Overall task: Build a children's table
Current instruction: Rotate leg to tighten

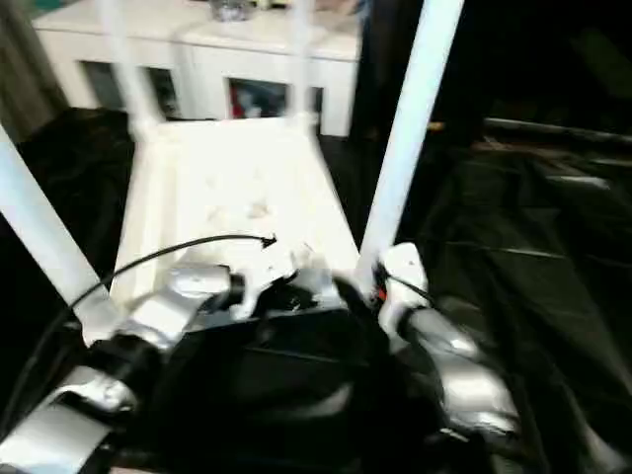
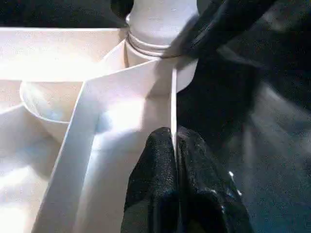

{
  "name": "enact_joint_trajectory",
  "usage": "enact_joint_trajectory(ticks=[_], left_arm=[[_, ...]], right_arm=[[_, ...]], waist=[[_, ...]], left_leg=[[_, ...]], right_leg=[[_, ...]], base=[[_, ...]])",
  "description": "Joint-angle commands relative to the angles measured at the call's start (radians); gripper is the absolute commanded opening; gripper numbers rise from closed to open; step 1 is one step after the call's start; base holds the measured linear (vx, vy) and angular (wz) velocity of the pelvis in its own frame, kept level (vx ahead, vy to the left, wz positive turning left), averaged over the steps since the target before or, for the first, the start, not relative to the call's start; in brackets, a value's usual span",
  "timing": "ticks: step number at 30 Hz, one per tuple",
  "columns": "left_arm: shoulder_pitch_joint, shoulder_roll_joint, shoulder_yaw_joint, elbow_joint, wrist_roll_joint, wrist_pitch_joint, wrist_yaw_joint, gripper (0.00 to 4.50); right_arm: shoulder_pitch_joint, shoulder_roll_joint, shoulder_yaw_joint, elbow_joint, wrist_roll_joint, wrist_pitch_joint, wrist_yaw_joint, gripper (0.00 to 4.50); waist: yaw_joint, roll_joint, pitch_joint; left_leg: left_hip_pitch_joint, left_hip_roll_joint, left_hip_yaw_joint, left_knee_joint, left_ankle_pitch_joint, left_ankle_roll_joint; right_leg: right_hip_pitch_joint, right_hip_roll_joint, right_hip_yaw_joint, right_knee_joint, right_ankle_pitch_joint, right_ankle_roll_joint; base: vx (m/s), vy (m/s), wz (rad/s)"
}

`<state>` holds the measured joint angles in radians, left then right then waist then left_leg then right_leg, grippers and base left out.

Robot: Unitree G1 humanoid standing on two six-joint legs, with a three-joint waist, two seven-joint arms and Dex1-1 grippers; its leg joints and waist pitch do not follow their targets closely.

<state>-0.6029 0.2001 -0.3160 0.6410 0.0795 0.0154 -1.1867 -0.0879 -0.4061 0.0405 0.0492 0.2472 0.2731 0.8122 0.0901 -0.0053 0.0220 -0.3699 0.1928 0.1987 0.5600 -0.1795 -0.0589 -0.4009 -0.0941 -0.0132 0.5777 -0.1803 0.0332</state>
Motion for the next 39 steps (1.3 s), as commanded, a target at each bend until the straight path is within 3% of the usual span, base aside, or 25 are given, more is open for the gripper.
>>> enact_joint_trajectory(ticks=[1, 2, 3, 5, 9, 11, 13, 14, 15, 16, 17, 18, 20, 21, 23, 24, 27, 30, 31, 32, 34, 35, 36, 38, 39], left_arm=[[0.016, -0.01, -0.014, -0.028, -0.069, -0.029, -0.079, 0.0], [0.019, -0.003, -0.014, -0.035, -0.074, -0.025, -0.094, 0.0], [0.032, 0.019, -0.015, -0.06, -0.092, -0.018, -0.138, 0.0], [0.035, 0.023, -0.014, -0.064, -0.097, -0.02, -0.147, 0.0], [0.05, 0.038, -0.015, -0.085, -0.106, -0.022, -0.176, 0.0], [0.069, 0.056, -0.007, -0.111, -0.119, -0.019, -0.198, 0.0], [0.077, 0.059, 0.008, -0.122, -0.122, -0.026, -0.18, 0.0], [0.078, 0.058, 0.021, -0.127, -0.126, -0.027, -0.164, 0.0], [0.081, 0.058, 0.035, -0.143, -0.139, -0.021, -0.155, 0.28], [0.084, 0.058, 0.052, -0.162, -0.155, -0.017, -0.147, 0.45], [0.088, 0.054, 0.077, -0.186, -0.18, -0.008, -0.133, 0.45], [0.095, 0.053, 0.101, -0.219, -0.209, 0.02, -0.124, 0.57], [0.103, 0.053, 0.116, -0.242, -0.229, 0.041, -0.119, 0.59], [0.137, 0.049, 0.177, -0.335, -0.282, 0.104, -0.065, 0.77], [0.154, 0.045, 0.206, -0.375, -0.297, 0.119, -0.026, 0.86], [0.183, 0.037, 0.243, -0.429, -0.299, 0.145, 0.046, 0.93], [0.248, 0.002, 0.304, -0.507, -0.198, 0.158, 0.269, 1.3], [0.318, -0.045, 0.351, -0.595, -0.131, 0.152, 0.447, 1.46], [0.337, -0.055, 0.36, -0.621, -0.123, 0.155, 0.481, 1.63], [0.357, -0.067, 0.365, -0.646, -0.119, 0.157, 0.506, 1.68], [0.425, -0.128, 0.395, -0.722, -0.085, 0.115, 0.642, 1.74], [0.425, -0.128, 0.395, -0.722, -0.085, 0.115, 0.642, 1.8], [0.454, -0.171, 0.415, -0.75, -0.109, 0.122, 0.709, 1.88], [0.456, -0.195, 0.431, -0.729, -0.09, 0.187, 0.796, 2.1], [0.459, -0.198, 0.429, -0.709, -0.075, 0.186, 0.821, 2.16]], right_arm=[[0.019, -0.043, -0.009, -0.088, 0.057, 0.004, 0.111, 3.8], [0.03, -0.061, -0.018, -0.096, 0.062, 0.003, 0.128, 3.8], [0.078, -0.131, -0.058, -0.123, 0.086, 0.003, 0.194, 3.8], [0.092, -0.149, -0.071, -0.128, 0.095, 0.005, 0.213, 3.8], [0.137, -0.202, -0.125, -0.16, 0.155, 0.022, 0.261, 3.8], [0.185, -0.241, -0.192, -0.2, 0.215, 0.049, 0.289, 3.8], [0.206, -0.255, -0.237, -0.208, 0.242, 0.065, 0.29, 3.8], [0.209, -0.255, -0.26, -0.206, 0.251, 0.071, 0.277, 3.8], [0.207, -0.248, -0.28, -0.201, 0.259, 0.078, 0.255, 3.82], [0.204, -0.24, -0.296, -0.199, 0.266, 0.088, 0.229, 3.82], [0.198, -0.227, -0.306, -0.195, 0.262, 0.095, 0.193, 3.82], [0.19, -0.206, -0.309, -0.188, 0.244, 0.089, 0.145, 3.82], [0.187, -0.192, -0.309, -0.186, 0.231, 0.083, 0.115, 3.82], [0.162, -0.117, -0.313, -0.17, 0.193, 0.083, -0.032, 3.82], [0.15, -0.076, -0.315, -0.167, 0.175, 0.082, -0.107, 3.82], [0.139, -0.023, -0.317, -0.175, 0.13, 0.11, -0.229, 3.82], [0.145, 0.087, -0.309, -0.237, 0.078, 0.126, -0.389, 3.82], [0.175, 0.154, -0.286, -0.289, 0.011, 0.101, -0.499, 3.82], [0.181, 0.178, -0.289, -0.3, 0.011, 0.099, -0.529, 3.82], [0.189, 0.197, -0.289, -0.311, 0.012, 0.097, -0.547, 4.0], [0.223, 0.264, -0.29, -0.353, -0.006, 0.074, -0.624, 4.17], [0.223, 0.264, -0.29, -0.353, -0.006, 0.074, -0.624, 4.17], [0.242, 0.288, -0.278, -0.378, -0.018, 0.081, -0.655, 4.23], [0.252, 0.287, -0.247, -0.383, -0.06, 0.072, -0.668, 4.45], [0.253, 0.286, -0.227, -0.38, -0.082, 0.074, -0.677, 4.5]], waist=[[0.001, -0.02, -0.043], [0.004, -0.019, -0.043], [0.005, -0.004, -0.043], [0.009, -0.013, -0.041], [0.005, -0.019, -0.039], [0.005, -0.021, -0.037], [0.005, -0.038, -0.036], [0.004, -0.052, -0.036], [0.007, -0.046, -0.035], [0.007, -0.054, -0.034], [0.008, -0.05, -0.034], [0.005, -0.053, -0.035], [0.007, -0.045, -0.036], [0.002, -0.045, -0.035], [-0.004, -0.049, -0.031], [-0.008, -0.057, -0.031], [-0.009, -0.06, -0.031], [-0.008, -0.041, -0.029], [-0.009, -0.043, -0.029], [-0.007, -0.033, -0.029], [-0.012, -0.034, -0.026], [-0.014, -0.039, -0.026], [-0.013, -0.036, -0.025], [-0.015, -0.035, -0.023], [-0.019, -0.037, -0.022]], left_leg=[[0.007, 0.034, -0.011, -0.055, -0.207, 0.096], [0.009, 0.037, -0.011, -0.053, -0.19, 0.101], [0.011, 0.037, -0.011, -0.053, -0.184, 0.1], [0.014, 0.039, -0.008, -0.051, -0.206, 0.101], [0.007, 0.035, -0.008, -0.052, -0.222, 0.103], [0.007, 0.038, -0.01, -0.054, -0.24, 0.098], [0.007, 0.039, -0.01, -0.054, -0.235, 0.1], [0.006, 0.039, -0.009, -0.052, -0.23, 0.104], [0.006, 0.038, -0.01, -0.053, -0.228, 0.103], [0.006, 0.038, -0.009, -0.052, -0.22, 0.105], [0.006, 0.038, -0.011, -0.053, -0.215, 0.102], [0.003, 0.035, -0.008, -0.051, -0.202, 0.087], [0.009, 0.037, -0.008, -0.052, -0.217, 0.074], [0.007, 0.042, -0.01, -0.055, -0.19, 0.055], [0.003, 0.038, -0.01, -0.059, -0.209, 0.046], [0.008, 0.04, -0.008, -0.057, -0.216, 0.025], [0.009, 0.037, -0.005, -0.055, -0.21, 0.025], [0.013, 0.042, -0.007, -0.057, -0.232, 0.002], [0.011, 0.039, -0.007, -0.057, -0.234, -0.001], [0.013, 0.036, -0.01, -0.06, -0.249, -0.005], [0.009, 0.04, -0.01, -0.062, -0.279, -0.014], [0.009, 0.036, -0.01, -0.062, -0.301, -0.015], [0.011, 0.035, -0.011, -0.063, -0.319, -0.019], [0.01, 0.035, -0.012, -0.064, -0.336, -0.028], [0.008, 0.03, -0.014, -0.063, -0.348, -0.032]], right_leg=[[0.036, -0.036, 0.017, -0.057, -0.132, -0.196], [0.037, -0.036, 0.017, -0.053, -0.111, -0.207], [0.034, -0.036, 0.017, -0.051, -0.101, -0.22], [0.036, -0.034, 0.018, -0.054, -0.103, -0.23], [0.039, -0.037, 0.015, -0.057, -0.16, -0.223], [0.04, -0.042, 0.017, -0.062, -0.217, -0.208], [0.036, -0.041, 0.016, -0.063, -0.244, -0.194], [0.035, -0.041, 0.015, -0.063, -0.252, -0.189], [0.034, -0.043, 0.015, -0.062, -0.263, -0.186], [0.032, -0.044, 0.015, -0.063, -0.28, -0.179], [0.032, -0.045, 0.015, -0.062, -0.285, -0.178], [0.031, -0.044, 0.014, -0.059, -0.284, -0.182], [0.025, -0.042, 0.014, -0.059, -0.279, -0.197], [0.025, -0.039, 0.013, -0.048, -0.222, -0.212], [0.027, -0.033, 0.009, -0.052, -0.222, -0.206], [0.026, -0.03, 0.011, -0.047, -0.191, -0.204], [0.027, -0.028, 0.013, -0.049, -0.183, -0.187], [0.026, -0.024, 0.016, -0.056, -0.182, -0.151], [0.026, -0.023, 0.015, -0.055, -0.181, -0.147], [0.025, -0.022, 0.015, -0.056, -0.196, -0.14], [0.024, -0.021, 0.016, -0.061, -0.198, -0.129], [0.025, -0.019, 0.015, -0.063, -0.228, -0.115], [0.021, -0.017, 0.017, -0.067, -0.257, -0.1], [0.02, -0.015, 0.017, -0.067, -0.269, -0.089], [0.019, -0.014, 0.016, -0.07, -0.296, -0.066]], base=[[0.0, 0.0, 0.0], [0.0, 0.0, 0.0], [0.0, 0.0, 0.0], [0.0, 0.0, 0.0], [0.0, 0.0, 0.0], [0.0, 0.0, 0.0], [0.0, 0.0, 0.0], [0.0, 0.0, 0.0], [0.0, 0.0, 0.0], [0.0, 0.0, 0.0], [0.0, 0.0, 0.0], [0.0, 0.0, 0.0], [0.0, 0.0, 0.0], [0.0, 0.0, 0.0], [0.0, 0.0, 0.0], [0.0, 0.0, 0.0], [0.0, 0.0, 0.0], [0.0, 0.0, 0.0], [0.0, 0.0, 0.0], [0.0, 0.0, 0.0], [0.0, 0.0, 0.0], [0.0, 0.0, 0.0], [0.0, 0.0, 0.0], [0.0, 0.0, 0.0], [0.0, 0.0, 0.0]])
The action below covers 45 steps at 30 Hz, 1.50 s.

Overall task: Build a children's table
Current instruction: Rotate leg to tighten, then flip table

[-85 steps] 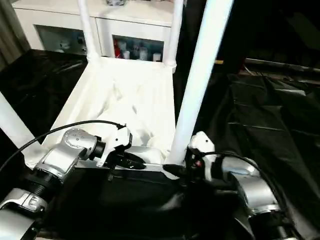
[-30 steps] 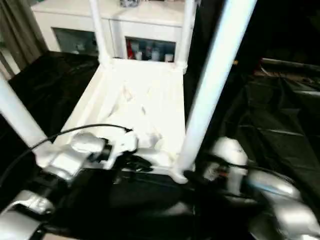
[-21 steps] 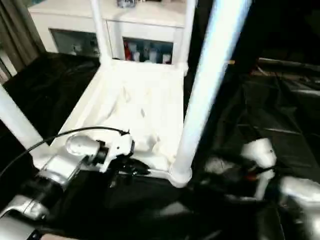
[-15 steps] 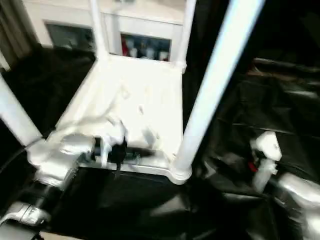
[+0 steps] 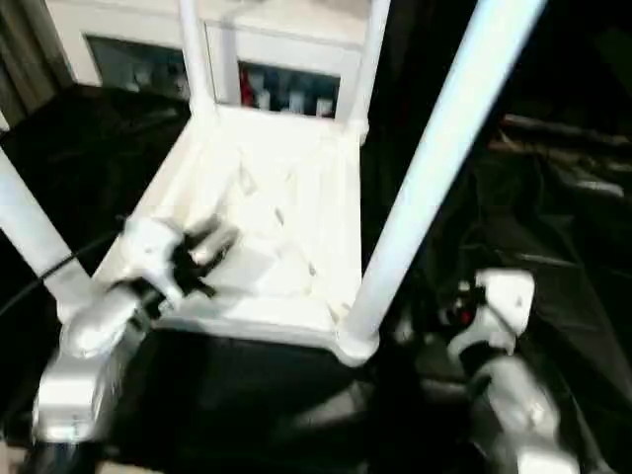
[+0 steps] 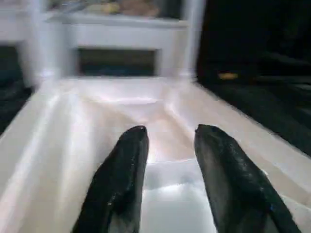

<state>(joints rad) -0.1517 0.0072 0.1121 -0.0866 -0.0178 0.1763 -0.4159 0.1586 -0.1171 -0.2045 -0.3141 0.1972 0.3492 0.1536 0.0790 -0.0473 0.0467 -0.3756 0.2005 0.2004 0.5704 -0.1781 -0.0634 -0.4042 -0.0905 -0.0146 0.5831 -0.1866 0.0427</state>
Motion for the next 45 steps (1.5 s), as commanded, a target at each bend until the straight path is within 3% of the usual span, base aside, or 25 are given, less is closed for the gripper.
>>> enact_joint_trajectory(ticks=[1, 4, 16, 18, 19, 22, 23, 24, 25, 26, 27, 28, 29, 30, 31, 32, 33, 34, 35, 36, 38, 40, 42, 44, 45], left_arm=[[0.006, -0.004, -0.009, 0.048, 0.068, -0.018, 0.092, 2.16], [0.0, -0.008, -0.021, 0.084, 0.104, -0.042, 0.134, 2.24], [0.011, -0.004, -0.031, 0.101, 0.105, -0.09, 0.201, 2.24], [0.01, -0.004, -0.034, 0.103, 0.1, -0.089, 0.202, 2.24], [0.008, -0.002, -0.037, 0.104, 0.099, -0.086, 0.203, 2.24], [0.005, 0.002, -0.051, 0.107, 0.106, -0.075, 0.206, 2.24], [0.005, 0.003, -0.052, 0.109, 0.105, -0.076, 0.205, 2.24], [0.003, 0.004, -0.052, 0.112, 0.103, -0.078, 0.205, 2.24], [0.003, 0.004, -0.052, 0.112, 0.103, -0.078, 0.205, 2.24], [0.0, 0.006, -0.052, 0.118, 0.096, -0.083, 0.202, 2.24], [-0.001, 0.009, -0.055, 0.12, 0.095, -0.085, 0.198, 2.24], [0.0, 0.01, -0.055, 0.119, 0.095, -0.085, 0.197, 2.24], [0.003, 0.014, -0.058, 0.118, 0.094, -0.088, 0.191, 2.24], [0.005, 0.02, -0.062, 0.117, 0.092, -0.092, 0.182, 2.24], [0.008, 0.029, -0.067, 0.117, 0.091, -0.097, 0.176, 2.24], [0.014, 0.04, -0.073, 0.114, 0.091, -0.108, 0.164, 2.24], [0.018, 0.048, -0.077, 0.112, 0.092, -0.115, 0.157, 2.24], [0.027, 0.061, -0.079, 0.106, 0.084, -0.11, 0.139, 2.24], [0.029, 0.064, -0.08, 0.104, 0.082, -0.108, 0.134, 2.24], [0.047, 0.089, -0.088, 0.092, 0.075, -0.133, 0.102, 2.24], [0.057, 0.105, -0.085, 0.085, 0.066, -0.135, 0.087, 2.24], [0.08, 0.117, -0.067, 0.055, 0.031, -0.128, 0.064, 2.24], [0.105, 0.125, -0.063, 0.028, -0.012, -0.137, 0.024, 2.24], [0.155, 0.143, -0.063, -0.023, -0.069, -0.156, -0.043, 2.24], [0.212, 0.167, -0.065, -0.078, -0.139, -0.129, -0.118, 2.24]], right_arm=[[-0.002, -0.003, 0.024, 0.002, -0.045, -0.008, -0.026, 4.5], [-0.018, -0.01, 0.043, 0.033, -0.072, -0.015, -0.029, 4.5], [-0.084, -0.019, 0.101, 0.098, -0.092, -0.027, -0.004, 4.5], [-0.086, -0.024, 0.108, 0.101, -0.1, -0.03, 0.0, 4.5], [-0.087, -0.026, 0.111, 0.104, -0.104, -0.032, -0.001, 4.5], [-0.089, -0.026, 0.112, 0.109, -0.103, -0.033, -0.003, 4.5], [-0.089, -0.027, 0.111, 0.109, -0.103, -0.033, -0.004, 4.5], [-0.09, -0.027, 0.11, 0.111, -0.103, -0.033, -0.006, 4.5], [-0.09, -0.027, 0.11, 0.111, -0.103, -0.033, -0.006, 4.5], [-0.09, -0.027, 0.104, 0.113, -0.105, -0.033, -0.016, 4.5], [-0.088, -0.027, 0.099, 0.118, -0.112, -0.031, -0.026, 4.5], [-0.088, -0.028, 0.099, 0.118, -0.112, -0.031, -0.027, 4.5], [-0.083, -0.029, 0.094, 0.122, -0.119, -0.033, -0.035, 4.5], [-0.082, -0.03, 0.09, 0.123, -0.123, -0.032, -0.043, 4.5], [-0.081, -0.029, 0.086, 0.125, -0.125, -0.03, -0.05, 4.5], [-0.076, -0.029, 0.08, 0.126, -0.128, -0.027, -0.058, 4.5], [-0.073, -0.03, 0.075, 0.126, -0.129, -0.025, -0.063, 4.5], [-0.067, -0.027, 0.067, 0.125, -0.115, -0.024, -0.057, 4.5], [-0.065, -0.026, 0.065, 0.125, -0.11, -0.024, -0.055, 4.5], [-0.046, -0.032, 0.073, 0.116, -0.097, -0.025, -0.031, 4.5], [-0.033, -0.031, 0.079, 0.107, -0.08, -0.027, -0.009, 4.5], [0.003, -0.034, 0.103, 0.083, -0.052, -0.058, 0.052, 4.5], [0.025, -0.036, 0.114, 0.076, -0.043, -0.078, 0.076, 4.5], [0.05, -0.032, 0.115, 0.073, -0.027, -0.09, 0.092, 4.5], [0.071, -0.035, 0.118, 0.067, -0.01, -0.1, 0.114, 4.5]], waist=[[-0.008, 0.004, -0.046], [-0.019, 0.003, -0.049], [-0.018, -0.006, -0.057], [-0.018, -0.007, -0.06], [-0.018, -0.008, -0.074], [-0.014, -0.005, -0.101], [-0.017, -0.008, -0.102], [-0.018, -0.002, -0.089], [-0.018, -0.002, -0.089], [-0.037, 0.009, -0.056], [-0.071, 0.017, -0.031], [-0.071, 0.044, -0.014], [-0.027, 0.06, -0.004], [0.047, 0.056, -0.007], [0.058, 0.041, -0.035], [0.023, -0.022, -0.057], [0.02, -0.028, -0.031], [0.056, 0.001, -0.015], [0.056, 0.001, -0.015], [0.035, 0.018, -0.029], [0.025, 0.036, -0.038], [0.033, 0.027, -0.038], [0.063, 0.019, -0.04], [0.066, 0.023, -0.034], [0.052, 0.038, -0.031]], left_leg=[[0.013, 0.021, -0.016, -0.074, -0.351, -0.026], [0.011, 0.018, -0.021, -0.073, -0.348, -0.023], [0.006, 0.021, -0.016, -0.057, -0.204, 0.035], [-0.003, 0.017, -0.013, -0.046, -0.092, 0.059], [-0.018, 0.0, -0.004, -0.018, 0.154, 0.134], [-0.049, -0.028, 0.004, 0.024, 0.394, 0.254], [-0.062, -0.031, 0.006, 0.03, 0.291, 0.282], [-0.06, -0.013, 0.001, 0.017, 0.026, 0.268], [-0.06, -0.013, 0.001, 0.017, 0.026, 0.268], [-0.014, 0.009, -0.012, 0.003, -0.457, 0.112], [0.034, 0.013, -0.032, 0.002, -0.704, 0.002], [0.027, 0.04, -0.045, -0.058, -0.837, -0.034], [-0.119, 0.078, -0.029, -0.187, -0.959, -0.056], [-0.137, 0.028, 0.062, -0.191, -0.94, -0.102], [-0.117, 0.042, 0.065, -0.161, -0.778, -0.108], [-0.036, 0.046, 0.046, -0.064, -0.579, -0.105], [0.001, -0.008, -0.081, 0.169, -0.141, -0.019], [-0.05, -0.001, -0.097, 0.057, -0.023, -0.014], [-0.05, -0.001, -0.097, 0.057, -0.023, -0.014], [0.045, 0.031, -0.077, -0.011, -0.306, -0.034], [0.021, 0.035, -0.069, -0.046, -0.335, -0.013], [-0.011, 0.023, -0.052, -0.044, -0.248, 0.075], [-0.031, 0.028, -0.062, 0.032, -0.166, 0.172], [-0.069, 0.043, -0.101, 0.077, -0.143, 0.18], [-0.054, 0.037, -0.105, -0.006, -0.163, 0.175]], right_leg=[[0.022, -0.018, 0.017, -0.079, -0.304, -0.067], [0.022, -0.018, 0.017, -0.082, -0.331, -0.036], [0.03, -0.019, 0.016, -0.054, -0.092, -0.113], [0.025, -0.014, 0.016, -0.046, 0.032, -0.138], [0.013, 0.002, 0.007, -0.024, 0.321, -0.201], [-0.021, 0.018, -0.019, -0.011, 0.592, -0.278], [-0.032, 0.01, -0.019, -0.032, 0.493, -0.3], [-0.038, -0.003, -0.026, -0.065, 0.155, -0.286], [-0.038, -0.003, -0.026, -0.065, 0.155, -0.286], [-0.057, -0.009, -0.056, -0.112, -0.534, -0.139], [-0.071, 0.019, -0.135, -0.18, -0.788, 0.026], [-0.046, 0.049, -0.174, -0.143, -0.725, 0.044], [0.089, 0.034, -0.141, 0.165, -0.481, -0.026], [0.122, 0.045, -0.133, 0.196, -0.324, -0.072], [0.135, 0.014, -0.057, 0.189, -0.457, -0.051], [0.072, -0.043, -0.006, 0.121, -0.743, 0.019], [-0.029, -0.189, 0.079, -0.114, -1.099, -0.044], [0.077, -0.112, 0.025, -0.055, -0.671, -0.105], [0.077, -0.112, 0.025, -0.055, -0.671, -0.105], [0.025, -0.026, 0.003, -0.015, -0.422, -0.164], [0.057, -0.047, 0.01, -0.021, -0.276, -0.188], [0.087, -0.084, 0.022, -0.052, -0.274, -0.18], [0.101, -0.211, 0.091, -0.115, -0.385, -0.155], [0.113, -0.278, 0.108, -0.141, -0.536, -0.13], [0.108, -0.171, 0.039, -0.117, -0.522, -0.162]], base=[[0.0, 0.0, 0.0], [0.0, 0.0, 0.0], [0.0, 0.0, 0.0], [0.0, 0.0, 0.0], [0.0, 0.0, 0.0], [-0.053, 0.009, 0.0], [-0.101, 0.009, 0.01], [-0.132, 0.025, -0.01], [-0.162, 0.05, -0.06], [-0.162, 0.05, -0.06], [-0.185, 0.031, -0.12], [-0.11, 0.047, -0.15], [-0.11, 0.047, -0.15], [-0.15, 0.065, 0.03], [-0.136, -0.097, 0.07], [-0.136, -0.097, 0.07], [-0.03, -0.106, -0.13], [0.0, 0.0, 0.0], [0.0, 0.0, 0.0], [-0.116, 0.01, 0.34], [-0.168, -0.001, 0.33], [-0.048, 0.063, -0.04], [-0.034, 0.097, -0.05], [-0.012, 0.177, -0.15], [0.013, 0.243, -0.26]])
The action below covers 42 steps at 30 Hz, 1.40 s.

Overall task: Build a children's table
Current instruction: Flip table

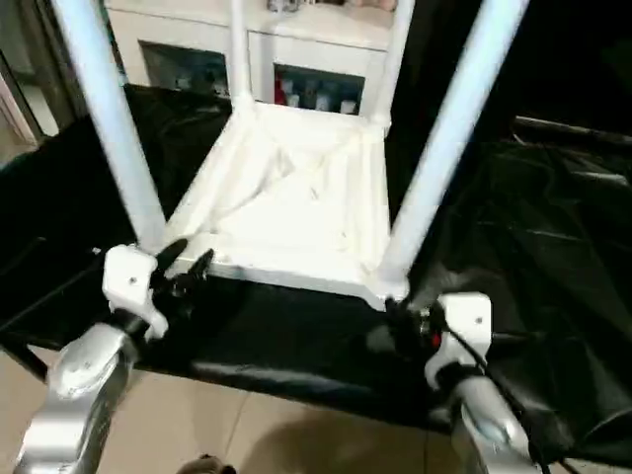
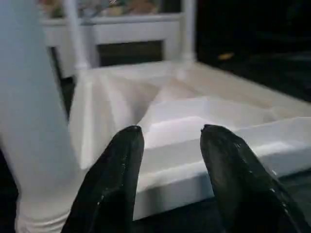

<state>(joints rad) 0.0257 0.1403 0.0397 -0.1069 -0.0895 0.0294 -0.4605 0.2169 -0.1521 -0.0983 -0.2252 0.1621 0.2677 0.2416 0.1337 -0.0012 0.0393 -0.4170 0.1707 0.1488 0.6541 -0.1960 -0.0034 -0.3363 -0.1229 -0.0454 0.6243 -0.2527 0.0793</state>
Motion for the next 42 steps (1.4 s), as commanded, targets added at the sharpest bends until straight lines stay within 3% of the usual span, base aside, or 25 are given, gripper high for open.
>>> enact_joint_trajectory(ticks=[1, 2, 3, 4, 6, 7, 9, 10, 11, 14, 17, 18, 19, 20, 21, 22, 23, 24, 28, 29, 32, 34, 36, 39, 42], left_arm=[[0.074, 0.053, 0.007, -0.096, -0.119, 0.052, -0.126, 2.24], [0.089, 0.062, 0.006, -0.111, -0.138, 0.067, -0.145, 2.24], [0.131, 0.089, 0.02, -0.146, -0.147, 0.069, -0.152, 2.55], [0.131, 0.089, 0.02, -0.146, -0.147, 0.069, -0.152, 2.55], [0.149, 0.096, 0.037, -0.163, -0.158, 0.076, -0.145, 2.64], [0.195, 0.103, 0.095, -0.204, -0.184, 0.085, -0.123, 2.74], [0.215, 0.109, 0.139, -0.213, -0.177, 0.074, -0.097, 2.97], [0.214, 0.11, 0.145, -0.211, -0.172, 0.072, -0.09, 3.03], [0.205, 0.116, 0.165, -0.2, -0.153, 0.07, -0.058, 3.06], [0.127, 0.125, 0.175, -0.148, -0.123, 0.098, 0.015, 3.19], [0.077, 0.113, 0.159, -0.12, -0.1, 0.13, 0.06, 3.52], [0.029, 0.098, 0.144, -0.083, -0.076, 0.151, 0.1, 3.62], [-0.023, 0.084, 0.124, -0.032, -0.057, 0.15, 0.121, 3.62], [-0.043, 0.081, 0.115, -0.009, -0.05, 0.142, 0.121, 3.73], [-0.07, 0.08, 0.1, 0.028, -0.023, 0.14, 0.135, 3.82], [-0.085, 0.08, 0.092, 0.048, -0.007, 0.141, 0.144, 3.86], [-0.089, 0.08, 0.09, 0.053, -0.003, 0.142, 0.146, 3.9], [-0.15, 0.074, 0.064, 0.114, 0.023, 0.141, 0.158, 4.06], [-0.236, 0.059, 0.049, 0.168, 0.021, 0.138, 0.169, 4.28], [-0.249, 0.057, 0.046, 0.177, 0.02, 0.138, 0.169, 4.3], [-0.341, 0.047, 0.037, 0.266, 0.033, 0.113, 0.182, 4.45], [-0.379, 0.043, 0.033, 0.308, 0.044, 0.109, 0.197, 4.45], [-0.414, 0.04, 0.029, 0.349, 0.058, 0.107, 0.211, 4.45], [-0.432, 0.034, 0.037, 0.376, 0.1, 0.132, 0.304, 4.45], [-0.349, 0.013, 0.069, 0.278, 0.086, 0.066, 0.336, 4.45]], right_arm=[[0.026, -0.005, 0.014, -0.027, 0.035, -0.025, 0.045, 4.5], [0.031, -0.008, 0.015, -0.029, 0.038, -0.026, 0.054, 4.5], [0.048, -0.03, 0.022, -0.048, 0.058, -0.045, 0.11, 4.5], [0.048, -0.03, 0.022, -0.048, 0.058, -0.045, 0.11, 4.5], [0.057, -0.045, 0.026, -0.063, 0.074, -0.052, 0.145, 4.5], [0.07, -0.074, 0.027, -0.1, 0.155, -0.036, 0.247, 4.5], [0.071, -0.095, 0.03, -0.116, 0.207, -0.028, 0.313, 4.5], [0.07, -0.097, 0.031, -0.117, 0.211, -0.028, 0.319, 4.5], [0.063, -0.103, 0.034, -0.118, 0.222, -0.028, 0.335, 4.5], [0.019, -0.094, 0.033, -0.085, 0.224, -0.035, 0.329, 4.5], [-0.002, -0.09, 0.036, -0.068, 0.217, -0.04, 0.317, 4.5], [-0.023, -0.086, 0.041, -0.05, 0.207, -0.045, 0.306, 4.5], [-0.05, -0.08, 0.048, -0.027, 0.196, -0.047, 0.293, 4.5], [-0.061, -0.076, 0.051, -0.017, 0.191, -0.048, 0.287, 4.5], [-0.077, -0.07, 0.058, -0.004, 0.185, -0.047, 0.283, 4.5], [-0.085, -0.066, 0.061, 0.003, 0.183, -0.047, 0.281, 4.5], [-0.087, -0.065, 0.062, 0.004, 0.182, -0.046, 0.28, 4.5], [-0.117, -0.055, 0.074, 0.021, 0.176, -0.05, 0.277, 4.5], [-0.138, -0.046, 0.077, 0.026, 0.174, -0.053, 0.272, 4.5], [-0.141, -0.049, 0.08, 0.028, 0.17, -0.057, 0.268, 4.5], [-0.156, -0.045, 0.075, 0.049, 0.154, -0.064, 0.24, 4.5], [-0.16, -0.042, 0.074, 0.056, 0.136, -0.07, 0.223, 4.5], [-0.17, -0.039, 0.076, 0.068, 0.09, -0.069, 0.171, 4.5], [-0.19, -0.037, 0.074, 0.087, 0.025, -0.057, 0.09, 4.5], [-0.191, -0.027, 0.063, 0.093, 0.016, -0.061, 0.048, 4.5]], waist=[[-0.018, 0.005, -0.031], [-0.067, 0.023, -0.036], [-0.073, 0.041, -0.039], [-0.082, 0.033, -0.04], [-0.078, 0.017, -0.03], [-0.071, -0.02, -0.018], [-0.075, -0.02, -0.016], [-0.081, -0.029, -0.01], [-0.083, -0.035, -0.008], [-0.083, -0.02, -0.005], [-0.038, -0.016, 0.003], [-0.028, -0.109, -0.024], [-0.04, -0.122, -0.019], [-0.056, -0.106, -0.005], [-0.036, -0.06, 0.016], [-0.036, -0.06, 0.016], [-0.054, -0.032, 0.005], [-0.063, 0.002, -0.002], [-0.06, -0.002, -0.004], [-0.056, -0.027, -0.002], [-0.054, -0.019, 0.002], [-0.052, -0.03, -0.003], [-0.048, -0.008, -0.004], [-0.055, -0.001, -0.01], [-0.057, -0.015, -0.012]], left_leg=[[0.01, 0.057, -0.04, -0.135, -0.176, 0.116], [0.082, 0.045, -0.05, -0.155, -0.261, 0.12], [0.086, 0.06, -0.055, -0.184, -0.301, 0.06], [0.075, 0.07, -0.061, -0.191, -0.318, 0.028], [0.054, 0.088, -0.069, -0.211, -0.464, -0.115], [0.073, 0.06, -0.039, -0.174, -0.684, -0.179], [0.061, 0.056, -0.056, -0.144, -0.688, -0.149], [0.042, 0.06, -0.07, -0.149, -0.667, -0.134], [0.042, 0.061, -0.073, -0.155, -0.688, -0.144], [0.044, 0.055, -0.075, -0.212, -0.909, -0.232], [-0.055, 0.037, 0.012, -0.336, -0.991, -0.28], [0.032, 0.008, 0.068, -0.183, -0.544, -0.258], [0.152, -0.019, -0.02, 0.091, -0.222, -0.197], [0.006, -0.026, -0.095, 0.067, -0.022, -0.066], [0.069, 0.007, -0.129, 0.049, -0.051, -0.128], [0.069, 0.007, -0.129, 0.049, -0.051, -0.128], [0.099, 0.064, -0.148, -0.084, -0.537, -0.198], [0.07, 0.063, -0.164, -0.166, -0.821, -0.213], [0.058, 0.041, -0.131, -0.167, -0.701, -0.18], [0.063, 0.043, -0.108, -0.157, -0.599, -0.164], [0.069, 0.04, -0.089, -0.155, -0.512, -0.134], [0.069, 0.041, -0.08, -0.154, -0.42, -0.111], [0.068, 0.045, -0.072, -0.158, -0.357, -0.102], [0.056, 0.047, -0.063, -0.165, -0.357, -0.113], [0.052, 0.053, -0.056, -0.166, -0.318, -0.081]], right_leg=[[0.029, -0.046, 0.018, -0.117, -0.41, -0.206], [-0.025, 0.069, -0.027, -0.026, -0.271, -0.201], [-0.041, 0.081, -0.033, 0.033, -0.127, -0.162], [-0.035, 0.076, -0.034, 0.04, -0.069, -0.136], [-0.023, 0.024, -0.009, -0.003, -0.01, -0.101], [-0.056, -0.034, 0.046, -0.073, -0.252, -0.133], [-0.038, -0.083, 0.064, -0.102, -0.432, -0.153], [-0.022, -0.097, 0.054, -0.119, -0.555, -0.136], [-0.021, -0.086, 0.045, -0.12, -0.586, -0.127], [-0.013, -0.022, 0.001, -0.09, -0.438, -0.123], [0.069, 0.052, -0.051, 0.086, -0.252, -0.139], [-0.027, -0.043, 0.027, 0.014, -0.601, -0.112], [-0.17, -0.154, 0.064, -0.169, -0.853, -0.095], [-0.009, -0.163, 0.107, -0.173, -0.857, -0.187], [-0.014, -0.135, 0.04, -0.145, -0.685, -0.272], [-0.014, -0.135, 0.04, -0.145, -0.685, -0.272], [-0.043, -0.017, -0.002, -0.06, -0.455, -0.209], [-0.004, 0.001, -0.008, -0.018, -0.124, -0.164], [0.016, -0.042, 0.006, -0.078, -0.199, -0.152], [0.005, -0.066, 0.021, -0.115, -0.339, -0.151], [0.002, -0.077, 0.027, -0.144, -0.512, -0.144], [0.006, -0.077, 0.026, -0.151, -0.5, -0.145], [0.003, -0.073, 0.028, -0.147, -0.442, -0.157], [0.012, -0.06, 0.018, -0.133, -0.401, -0.165], [0.011, -0.061, 0.021, -0.126, -0.337, -0.195]], base=[[0.059, 0.271, -0.14], [0.059, 0.271, -0.14], [0.047, 0.247, 0.09], [-0.018, 0.186, 0.06], [-0.032, 0.153, 0.03], [-0.051, 0.073, 0.15], [-0.054, 0.063, 0.05], [-0.072, 0.061, -0.32], [-0.072, 0.061, -0.32], [-0.095, 0.031, -0.17], [-0.147, 0.008, 0.03], [-0.111, -0.044, 0.19], [0.082, -0.117, 0.12], [0.082, -0.117, 0.12], [0.105, -0.027, -0.05], [-0.114, 0.055, 0.09], [-0.114, 0.055, 0.09], [-0.166, 0.024, 0.17], [-0.084, 0.016, 0.0], [-0.077, 0.0, -0.07], [-0.058, -0.026, -0.01], [-0.026, -0.013, -0.02], [0.0, 0.0, 0.0], [0.0, 0.0, 0.0], [0.0, 0.0, 0.0]])
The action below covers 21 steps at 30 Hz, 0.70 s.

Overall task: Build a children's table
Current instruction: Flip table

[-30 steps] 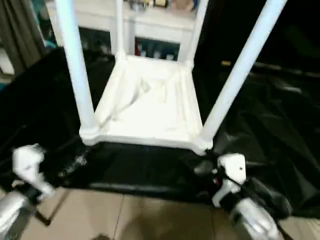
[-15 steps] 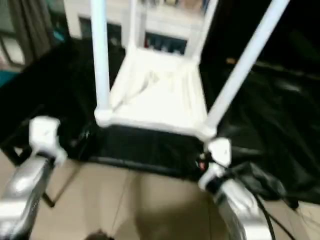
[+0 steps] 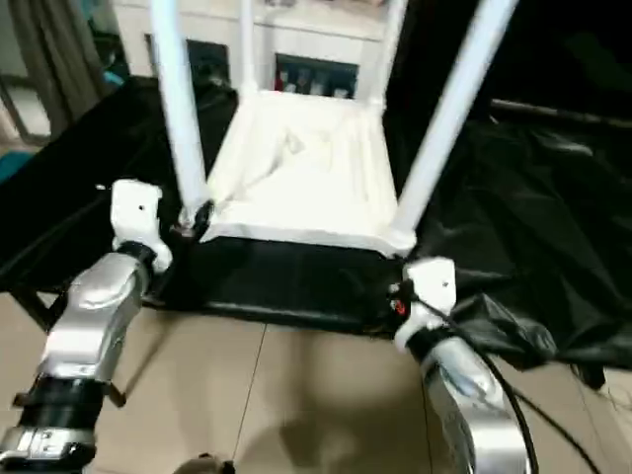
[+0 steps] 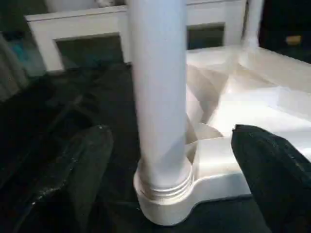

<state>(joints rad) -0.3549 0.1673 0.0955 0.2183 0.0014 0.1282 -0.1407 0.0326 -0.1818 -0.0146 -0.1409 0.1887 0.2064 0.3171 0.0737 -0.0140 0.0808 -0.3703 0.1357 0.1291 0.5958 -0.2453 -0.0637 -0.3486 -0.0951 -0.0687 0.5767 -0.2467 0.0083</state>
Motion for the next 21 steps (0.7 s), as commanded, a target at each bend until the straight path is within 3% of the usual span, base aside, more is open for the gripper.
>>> enact_joint_trajectory(ticks=[1, 2, 3, 4, 6, 7, 8, 9, 10, 11, 12, 13, 14, 15, 16, 17, 18, 19, 20, 21], left_arm=[[0.037, -0.016, 0.014, -0.055, -0.007, -0.034, 0.015, 4.45], [0.079, -0.024, 0.017, -0.104, -0.022, -0.046, 0.001, 4.45], [0.092, -0.023, 0.013, -0.116, -0.019, -0.054, -0.002, 4.45], [0.109, -0.021, 0.008, -0.133, -0.02, -0.066, -0.012, 4.45], [0.115, -0.023, 0.006, -0.14, -0.026, -0.063, -0.018, 4.45], [0.116, -0.023, 0.003, -0.149, -0.024, -0.059, -0.005, 4.45], [0.116, -0.023, 0.003, -0.149, -0.024, -0.059, -0.005, 4.45], [0.118, -0.023, 0.002, -0.155, -0.023, -0.054, 0.001, 4.45], [0.132, -0.021, 0.006, -0.174, -0.02, -0.048, 0.01, 4.45], [0.139, -0.021, 0.009, -0.185, -0.02, -0.043, 0.012, 4.45], [0.163, -0.02, 0.018, -0.214, -0.017, -0.033, 0.02, 4.45], [0.163, -0.02, 0.018, -0.214, -0.017, -0.033, 0.02, 4.45], [0.173, -0.019, 0.022, -0.226, -0.015, -0.032, 0.024, 4.45], [0.183, -0.018, 0.024, -0.236, -0.011, -0.029, 0.029, 4.45], [0.209, -0.021, 0.036, -0.258, -0.009, -0.039, 0.046, 4.45], [0.224, -0.022, 0.041, -0.272, -0.007, -0.038, 0.053, 4.45], [0.268, -0.026, 0.049, -0.315, -0.016, -0.04, 0.051, 4.45], [0.268, -0.026, 0.049, -0.315, -0.016, -0.04, 0.051, 4.45], [0.314, -0.03, 0.051, -0.358, -0.031, -0.045, 0.039, 4.45], [0.354, -0.035, 0.051, -0.396, -0.05, -0.051, 0.024, 4.45]], right_arm=[[-0.007, 0.003, -0.021, 0.009, -0.01, 0.001, -0.028, 4.5], [-0.006, 0.004, -0.017, 0.014, -0.009, 0.005, -0.027, 4.5], [-0.006, 0.005, -0.013, 0.016, -0.007, 0.004, -0.02, 4.5], [-0.006, 0.008, -0.004, 0.018, -0.006, 0.004, -0.01, 4.5], [-0.008, 0.009, 0.001, 0.02, -0.008, 0.004, -0.009, 4.5], [-0.019, 0.01, 0.011, 0.031, -0.014, 0.002, -0.009, 4.5], [-0.019, 0.01, 0.011, 0.031, -0.014, 0.002, -0.009, 4.5], [-0.024, 0.01, 0.015, 0.036, -0.016, -0.001, -0.007, 4.5], [-0.034, 0.005, 0.023, 0.043, -0.022, -0.008, -0.001, 4.5], [-0.037, 0.003, 0.025, 0.045, -0.022, -0.012, 0.003, 4.5], [-0.042, -0.001, 0.029, 0.049, -0.016, -0.018, 0.019, 4.5], [-0.042, -0.001, 0.029, 0.049, -0.016, -0.018, 0.019, 4.5], [-0.042, -0.002, 0.03, 0.049, -0.011, -0.019, 0.028, 4.5], [-0.041, -0.003, 0.032, 0.048, -0.008, -0.021, 0.035, 4.5], [-0.036, -0.013, 0.043, 0.046, -0.012, -0.025, 0.05, 4.5], [-0.033, -0.017, 0.049, 0.044, -0.009, -0.027, 0.062, 4.5], [-0.022, -0.024, 0.058, 0.036, 0.002, -0.029, 0.086, 4.5], [-0.022, -0.024, 0.058, 0.036, 0.002, -0.029, 0.086, 4.5], [-0.01, -0.03, 0.064, 0.025, 0.02, -0.024, 0.115, 4.5], [0.0, -0.036, 0.067, 0.015, 0.035, -0.02, 0.137, 4.5]], waist=[[0.0, 0.001, -0.05], [-0.003, -0.005, -0.051], [-0.005, 0.0, -0.049], [-0.011, -0.002, -0.055], [-0.009, -0.006, -0.054], [-0.014, -0.001, -0.049], [-0.02, 0.001, -0.042], [-0.027, 0.005, -0.03], [-0.011, 0.021, -0.034], [-0.006, 0.026, -0.035], [-0.02, 0.009, -0.035], [-0.024, -0.012, -0.034], [-0.018, -0.031, -0.032], [-0.009, -0.05, -0.04], [0.012, -0.065, -0.064], [0.03, -0.055, -0.069], [0.031, -0.031, -0.075], [0.02, -0.017, -0.079], [-0.002, 0.02, -0.08], [-0.011, 0.02, -0.113]], left_leg=[[0.004, 0.089, -0.033, -0.108, -0.267, -0.014], [0.011, 0.092, -0.028, -0.107, -0.296, -0.012], [0.015, 0.091, -0.025, -0.106, -0.334, -0.014], [0.047, 0.099, -0.002, -0.092, -0.346, -0.043], [0.081, 0.094, 0.022, -0.087, -0.443, -0.076], [0.147, 0.097, 0.044, -0.074, -0.547, -0.095], [0.162, 0.104, 0.044, -0.082, -0.607, -0.093], [0.167, 0.155, 0.036, -0.135, -0.815, -0.087], [0.043, 0.145, 0.011, -0.221, -0.923, -0.046], [0.044, 0.145, 0.024, -0.232, -0.96, -0.032], [0.075, 0.139, 0.027, -0.213, -0.949, -0.007], [0.091, 0.115, 0.033, -0.173, -0.899, -0.005], [0.102, 0.047, 0.06, -0.027, -0.605, 0.013], [0.069, 0.041, 0.056, 0.026, -0.407, 0.056], [-0.034, 0.039, 0.016, 0.092, -0.168, 0.098], [-0.061, 0.041, -0.008, 0.075, -0.062, 0.118], [-0.054, 0.056, -0.011, 0.019, 0.075, 0.125], [-0.033, 0.07, -0.006, -0.025, 0.179, 0.133], [0.021, 0.101, -0.042, -0.048, 0.324, 0.187], [0.114, 0.147, -0.108, 0.015, 0.733, 0.299]], right_leg=[[0.02, -0.09, 0.046, -0.082, -0.356, -0.131], [0.013, -0.088, 0.044, -0.085, -0.387, -0.133], [0.005, -0.084, 0.047, -0.087, -0.412, -0.127], [-0.02, -0.07, 0.067, -0.102, -0.43, -0.107], [-0.037, -0.044, 0.063, -0.106, -0.501, -0.074], [-0.071, 0.001, 0.042, -0.113, -0.517, -0.068], [-0.076, 0.017, 0.028, -0.107, -0.501, -0.069], [-0.064, 0.027, -0.025, -0.043, -0.435, -0.057], [0.074, 0.005, -0.04, 0.059, -0.311, -0.026], [0.078, 0.003, -0.038, 0.089, -0.258, -0.029], [0.067, -0.017, -0.012, 0.068, -0.277, -0.028], [0.05, -0.027, 0.005, 0.001, -0.436, -0.024], [0.016, -0.101, 0.031, -0.148, -0.916, 0.027], [0.052, -0.151, 0.076, -0.173, -1.022, 0.029], [0.154, -0.196, 0.12, -0.148, -0.99, -0.007], [0.159, -0.168, 0.128, -0.123, -0.704, -0.101], [0.143, -0.112, 0.071, -0.087, -0.373, -0.188], [0.116, -0.067, 0.025, -0.057, -0.215, -0.205], [0.051, 0.005, -0.009, 0.017, 0.053, -0.173], [-0.039, 0.004, 0.014, 0.079, 0.24, -0.121]], base=[[0.0, 0.0, 0.0], [0.0, 0.0, 0.0], [0.0, 0.0, 0.0], [0.0, 0.0, 0.0], [0.014, -0.004, -0.1], [0.054, 0.003, -0.46], [0.054, 0.003, -0.46], [0.056, 0.023, -0.78], [-0.008, 0.036, -0.73], [-0.008, 0.036, -0.73], [0.026, -0.014, -0.37], [0.13, -0.098, -0.18], [0.13, -0.098, -0.18], [0.161, -0.1, -0.25], [0.197, -0.058, -0.19], [0.279, -0.079, -0.12], [0.187, -0.046, 0.02], [0.197, -0.006, 0.12], [0.115, 0.015, 0.05], [0.277, 0.002, 0.03]])
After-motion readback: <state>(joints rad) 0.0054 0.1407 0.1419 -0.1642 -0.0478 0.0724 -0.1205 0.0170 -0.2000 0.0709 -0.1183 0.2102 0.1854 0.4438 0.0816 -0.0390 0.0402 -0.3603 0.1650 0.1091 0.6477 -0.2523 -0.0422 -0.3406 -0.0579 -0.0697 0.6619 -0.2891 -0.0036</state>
